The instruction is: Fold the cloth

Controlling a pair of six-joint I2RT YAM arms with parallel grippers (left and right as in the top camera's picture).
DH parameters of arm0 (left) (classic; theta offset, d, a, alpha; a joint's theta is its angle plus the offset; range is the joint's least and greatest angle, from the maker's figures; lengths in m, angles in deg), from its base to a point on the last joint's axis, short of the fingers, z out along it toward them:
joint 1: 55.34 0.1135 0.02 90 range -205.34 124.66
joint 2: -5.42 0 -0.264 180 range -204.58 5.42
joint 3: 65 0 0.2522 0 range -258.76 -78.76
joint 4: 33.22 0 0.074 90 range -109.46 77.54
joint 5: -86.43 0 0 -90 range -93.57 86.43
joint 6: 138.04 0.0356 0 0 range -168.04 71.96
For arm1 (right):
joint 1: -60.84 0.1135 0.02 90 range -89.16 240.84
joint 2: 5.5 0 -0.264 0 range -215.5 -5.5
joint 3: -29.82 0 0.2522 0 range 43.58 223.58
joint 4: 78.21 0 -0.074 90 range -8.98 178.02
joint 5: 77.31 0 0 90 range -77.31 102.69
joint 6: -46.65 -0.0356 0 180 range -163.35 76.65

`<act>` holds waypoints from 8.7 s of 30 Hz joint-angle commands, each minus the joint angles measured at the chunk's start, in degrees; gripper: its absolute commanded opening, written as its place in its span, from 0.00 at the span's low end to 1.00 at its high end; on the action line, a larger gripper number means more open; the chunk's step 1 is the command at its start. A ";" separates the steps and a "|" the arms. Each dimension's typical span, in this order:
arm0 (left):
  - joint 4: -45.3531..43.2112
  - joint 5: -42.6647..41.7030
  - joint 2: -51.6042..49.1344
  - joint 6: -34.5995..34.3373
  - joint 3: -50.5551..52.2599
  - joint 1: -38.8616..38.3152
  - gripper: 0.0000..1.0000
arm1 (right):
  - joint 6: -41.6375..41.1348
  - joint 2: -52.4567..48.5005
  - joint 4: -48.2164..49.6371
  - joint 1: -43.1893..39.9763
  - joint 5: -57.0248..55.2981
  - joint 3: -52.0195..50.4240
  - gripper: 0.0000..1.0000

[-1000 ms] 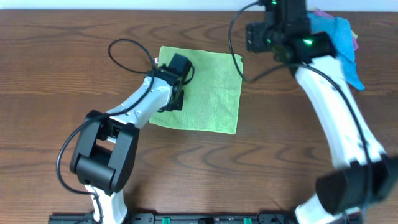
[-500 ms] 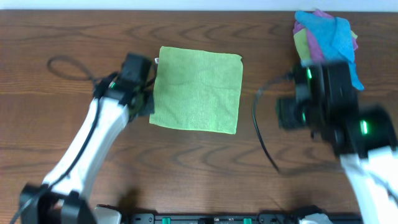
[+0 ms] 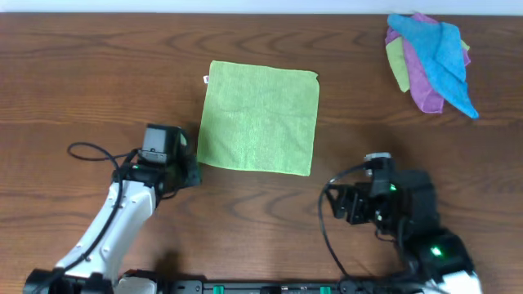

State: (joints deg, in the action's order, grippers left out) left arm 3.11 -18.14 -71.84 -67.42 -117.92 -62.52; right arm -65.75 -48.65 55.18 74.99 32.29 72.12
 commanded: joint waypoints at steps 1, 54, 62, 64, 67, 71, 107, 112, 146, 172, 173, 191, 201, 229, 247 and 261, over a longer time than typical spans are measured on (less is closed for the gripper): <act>-4.20 -9.01 -3.23 0.35 -0.11 4.00 0.41 | -3.32 -6.27 5.01 0.17 5.92 -0.90 0.82; -17.75 -22.97 -26.86 5.29 -1.14 11.28 0.48 | -5.90 -56.92 40.89 -2.51 17.11 -0.72 0.75; -17.70 -22.82 -26.86 6.14 -1.14 11.28 0.49 | -3.67 -56.92 36.11 -2.51 16.61 -0.72 0.73; -17.68 -22.73 -26.86 6.14 -1.14 11.28 0.48 | -3.67 -56.92 35.56 -2.51 16.61 -0.72 0.70; -17.73 -22.64 -26.88 6.14 -1.14 11.28 0.45 | -3.67 -56.92 32.94 -2.51 13.99 -0.72 0.66; -17.99 -22.51 -26.88 6.12 -1.14 11.23 0.42 | -3.69 -56.92 32.89 -2.51 13.60 -0.72 0.63; -12.87 -21.22 -26.88 7.98 -1.14 10.86 0.16 | -5.05 -56.92 35.71 -2.51 11.65 -0.61 0.08; -13.90 -21.49 -26.88 7.52 -1.14 10.86 0.06 | -5.29 -56.92 35.82 -2.58 11.69 0.59 0.01; -7.89 -25.88 -22.71 6.58 -20.59 5.99 0.06 | 1.18 -45.57 16.55 -2.62 8.68 20.44 0.02; -20.96 -12.96 -38.32 5.62 -38.58 5.27 0.06 | 0.17 -67.01 25.77 -7.06 4.20 43.34 0.02; -20.83 -13.64 -39.82 5.64 -40.30 5.27 0.06 | 0.17 -67.95 25.77 -7.32 4.20 44.39 0.02; -13.44 -16.57 -54.64 6.21 -61.33 5.27 0.06 | 0.20 -76.50 23.58 -10.49 4.17 55.60 0.02; -1.62 -16.13 -54.64 12.41 -61.33 5.16 0.06 | 0.85 -76.76 15.47 -9.53 3.93 55.58 0.02; 4.55 -7.28 -54.64 15.13 -61.33 5.16 0.06 | 0.83 -79.56 8.63 -6.78 0.13 55.56 0.32; 6.21 -7.43 -49.24 17.49 -62.90 4.87 0.06 | 4.42 -77.11 5.95 -8.81 3.28 57.46 0.88; 5.90 9.88 -46.34 28.85 -62.90 -6.32 0.06 | 9.64 -68.83 -7.41 -12.13 -10.64 60.11 0.87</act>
State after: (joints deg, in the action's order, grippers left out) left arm 8.92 -14.10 -117.08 -41.30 -180.47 -68.31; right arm -57.37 -119.10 49.02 63.73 27.02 131.35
